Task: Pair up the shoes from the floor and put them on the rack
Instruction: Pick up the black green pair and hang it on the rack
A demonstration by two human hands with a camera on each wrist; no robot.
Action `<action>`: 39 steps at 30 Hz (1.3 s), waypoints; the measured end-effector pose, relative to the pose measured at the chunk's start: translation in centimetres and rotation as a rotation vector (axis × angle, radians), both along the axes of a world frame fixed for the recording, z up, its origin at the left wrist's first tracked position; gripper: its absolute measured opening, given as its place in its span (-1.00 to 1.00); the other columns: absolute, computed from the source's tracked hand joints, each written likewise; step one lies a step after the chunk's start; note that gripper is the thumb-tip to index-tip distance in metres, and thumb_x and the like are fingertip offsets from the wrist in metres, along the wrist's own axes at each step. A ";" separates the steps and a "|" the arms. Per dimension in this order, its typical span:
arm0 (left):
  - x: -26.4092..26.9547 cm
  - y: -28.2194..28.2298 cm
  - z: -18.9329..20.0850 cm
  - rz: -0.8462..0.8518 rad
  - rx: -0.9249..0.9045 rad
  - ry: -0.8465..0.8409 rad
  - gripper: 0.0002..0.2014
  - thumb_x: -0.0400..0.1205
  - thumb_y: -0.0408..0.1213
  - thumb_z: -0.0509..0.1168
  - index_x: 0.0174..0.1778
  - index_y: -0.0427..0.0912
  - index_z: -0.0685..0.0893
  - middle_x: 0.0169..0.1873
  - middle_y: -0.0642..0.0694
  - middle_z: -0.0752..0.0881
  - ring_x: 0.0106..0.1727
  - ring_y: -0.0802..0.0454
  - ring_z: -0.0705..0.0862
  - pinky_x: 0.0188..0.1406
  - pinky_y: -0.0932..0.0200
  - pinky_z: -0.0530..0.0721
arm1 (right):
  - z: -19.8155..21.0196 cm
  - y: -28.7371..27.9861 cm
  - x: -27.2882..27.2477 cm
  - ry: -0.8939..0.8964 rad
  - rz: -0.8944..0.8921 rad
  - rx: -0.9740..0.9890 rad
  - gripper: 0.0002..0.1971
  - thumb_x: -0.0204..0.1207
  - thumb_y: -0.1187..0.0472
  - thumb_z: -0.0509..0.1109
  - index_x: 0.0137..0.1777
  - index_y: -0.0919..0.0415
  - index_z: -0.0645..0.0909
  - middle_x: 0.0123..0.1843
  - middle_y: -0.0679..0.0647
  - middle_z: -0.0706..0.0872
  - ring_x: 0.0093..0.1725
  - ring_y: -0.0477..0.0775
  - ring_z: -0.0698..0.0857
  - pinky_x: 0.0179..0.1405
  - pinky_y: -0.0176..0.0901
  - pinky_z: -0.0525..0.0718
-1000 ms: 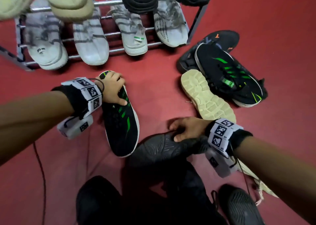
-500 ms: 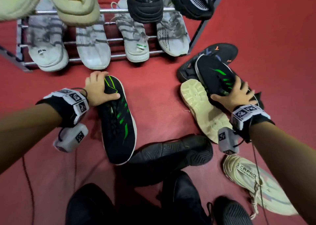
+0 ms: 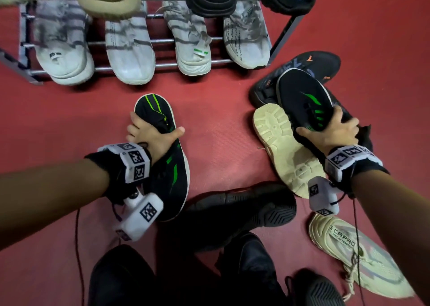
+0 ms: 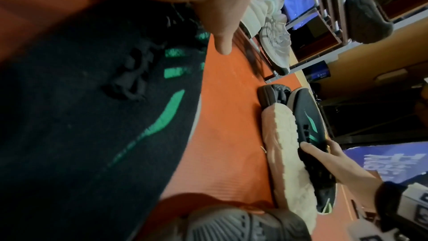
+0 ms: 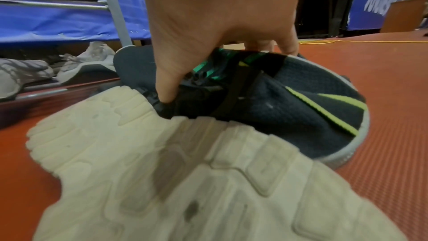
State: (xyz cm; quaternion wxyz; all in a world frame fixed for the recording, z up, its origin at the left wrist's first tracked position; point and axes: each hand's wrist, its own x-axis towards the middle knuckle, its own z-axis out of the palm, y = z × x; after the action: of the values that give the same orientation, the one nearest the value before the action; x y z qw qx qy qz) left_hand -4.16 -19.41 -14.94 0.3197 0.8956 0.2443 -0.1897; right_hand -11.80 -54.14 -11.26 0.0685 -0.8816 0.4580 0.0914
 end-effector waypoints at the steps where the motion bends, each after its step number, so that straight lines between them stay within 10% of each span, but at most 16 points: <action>1: -0.3 -0.2 0.0 0.011 -0.008 0.006 0.23 0.29 0.17 0.53 0.65 -0.21 -0.13 0.54 -0.32 0.21 0.56 -0.30 0.22 0.55 -0.16 0.15 | 0.1 0.3 0.0 0.003 -0.008 -0.005 0.03 0.18 -0.32 0.51 0.59 -0.03 0.11 0.40 0.34 0.32 0.42 0.38 0.36 0.35 0.30 0.40; 7: 0.5 -0.4 0.4 0.144 -0.102 0.041 0.20 0.24 0.24 0.52 0.62 -0.15 -0.05 0.52 -0.28 0.28 0.53 -0.31 0.31 0.55 -0.21 0.25 | 0.4 1.6 -0.2 0.075 0.017 -0.068 0.02 0.33 -0.44 0.27 0.66 0.01 -0.08 0.43 0.39 0.40 0.41 0.36 0.36 0.28 0.27 0.39; 13: 0.7 2.6 0.1 0.286 -0.437 0.018 0.04 -0.01 0.31 0.47 0.32 -0.27 0.51 0.17 -0.19 0.69 0.17 -0.18 0.70 0.27 -0.13 0.63 | 0.9 3.4 -0.6 -0.036 0.040 -0.074 -0.09 0.45 -0.34 0.24 0.66 0.05 -0.06 0.37 0.45 0.39 0.33 0.46 0.44 0.34 0.28 0.33; 16: -0.4 3.9 0.2 0.151 -0.677 0.005 -0.55 0.42 0.06 0.43 0.05 -0.23 0.72 -0.14 -0.15 0.78 -0.16 -0.10 0.74 0.15 -0.09 0.68 | 0.3 4.3 -2.1 -0.110 0.127 -0.106 -0.21 0.58 -0.17 0.17 0.69 0.10 -0.10 0.34 0.49 0.38 0.28 0.49 0.46 0.30 0.30 0.35; 18: -1.3 4.4 0.2 0.034 -0.782 0.027 -0.69 0.62 -0.15 0.31 0.25 -0.17 0.62 -0.02 -0.10 0.75 -0.08 -0.03 0.71 0.15 -0.03 0.65 | -0.4 4.6 -3.2 -0.173 0.201 -0.157 -0.29 0.63 -0.05 0.16 0.69 0.09 -0.06 0.30 0.51 0.40 0.24 0.49 0.46 0.22 0.31 0.39; 26: -1.9 4.9 1.4 -0.382 -0.754 0.079 0.12 0.23 -0.64 0.50 0.60 0.02 0.05 0.24 -0.10 0.62 0.18 0.05 0.66 0.24 -0.03 0.62 | -0.5 3.4 -4.8 -0.179 0.383 -0.172 -0.35 0.67 0.16 0.14 0.69 0.04 -0.07 0.18 0.55 0.54 0.14 0.52 0.51 0.08 0.36 0.47; 30: -1.3 4.2 3.1 -0.439 -0.669 0.073 0.12 0.35 -0.82 0.37 0.63 -0.03 -0.14 -0.18 -0.10 0.66 -0.38 0.31 0.75 -0.35 0.37 0.71 | 1.1 3.1 -4.4 -0.179 0.404 -0.069 -0.33 0.67 0.19 0.14 0.68 -0.08 -0.10 0.17 0.54 0.52 0.14 0.53 0.55 0.08 0.35 0.50; 35: 0.0 3.0 6.0 -0.673 -0.499 0.136 0.14 0.38 -0.72 0.42 0.64 -0.02 -0.20 -0.24 -0.32 0.70 -0.15 -0.23 0.71 0.10 -0.23 0.67 | 4.3 2.7 -4.3 -0.180 0.456 0.089 -0.31 0.64 0.23 0.22 0.67 -0.14 -0.02 0.22 0.53 0.47 0.21 0.53 0.50 0.17 0.28 0.48; 39: 1.1 1.8 10.0 -0.987 -0.261 0.099 0.08 0.38 -0.55 0.49 0.63 -0.06 -0.10 -0.21 -0.21 0.65 -0.08 -0.10 0.63 0.04 0.12 0.54 | 7.2 2.3 -3.1 -0.231 0.403 0.150 -0.39 0.64 0.20 0.24 0.64 -0.12 0.15 0.38 0.45 0.50 0.36 0.48 0.49 0.32 0.23 0.47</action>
State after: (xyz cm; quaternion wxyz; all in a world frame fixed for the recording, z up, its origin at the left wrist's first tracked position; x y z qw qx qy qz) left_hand -3.07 -17.65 -4.92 0.2895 0.8468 -0.2185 -0.3891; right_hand -14.89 -51.79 -4.04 0.1662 -0.9522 0.2537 0.0355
